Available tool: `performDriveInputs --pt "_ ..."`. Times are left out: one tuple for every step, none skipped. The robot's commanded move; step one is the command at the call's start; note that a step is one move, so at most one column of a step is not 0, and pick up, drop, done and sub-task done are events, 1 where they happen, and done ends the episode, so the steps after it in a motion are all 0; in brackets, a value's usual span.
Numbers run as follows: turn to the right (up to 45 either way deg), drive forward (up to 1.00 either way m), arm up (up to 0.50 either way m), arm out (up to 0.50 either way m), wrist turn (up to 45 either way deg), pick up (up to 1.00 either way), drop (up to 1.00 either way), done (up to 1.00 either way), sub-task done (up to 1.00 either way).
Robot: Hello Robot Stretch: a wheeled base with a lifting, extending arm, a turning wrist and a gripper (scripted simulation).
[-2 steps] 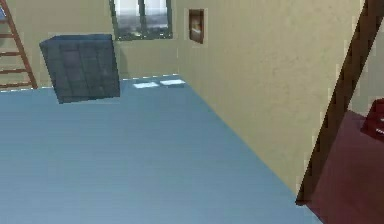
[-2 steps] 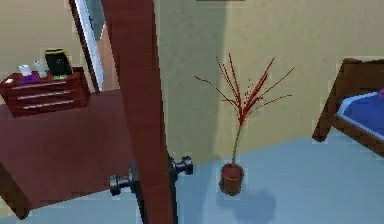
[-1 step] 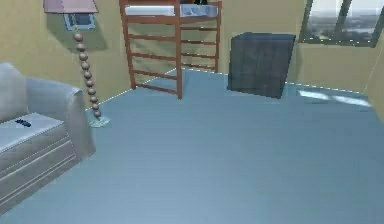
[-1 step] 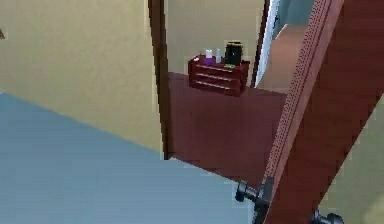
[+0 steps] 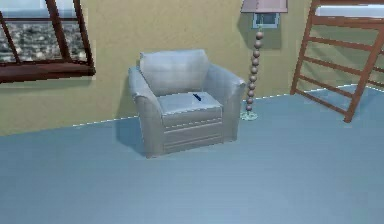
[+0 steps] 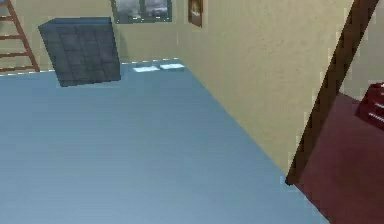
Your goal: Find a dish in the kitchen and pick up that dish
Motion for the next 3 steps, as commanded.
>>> performDriveInputs --pt "-18.0 0.0 0.0 0.0 0.0 0.0 0.0 0.0 0.0" --pt "0.0 0.15 0.0 0.0 0.0 0.0 0.0 0.0 0.0" --pt "45.0 0.0 0.0 0.0 0.0 0.0 0.0 0.0 0.0"
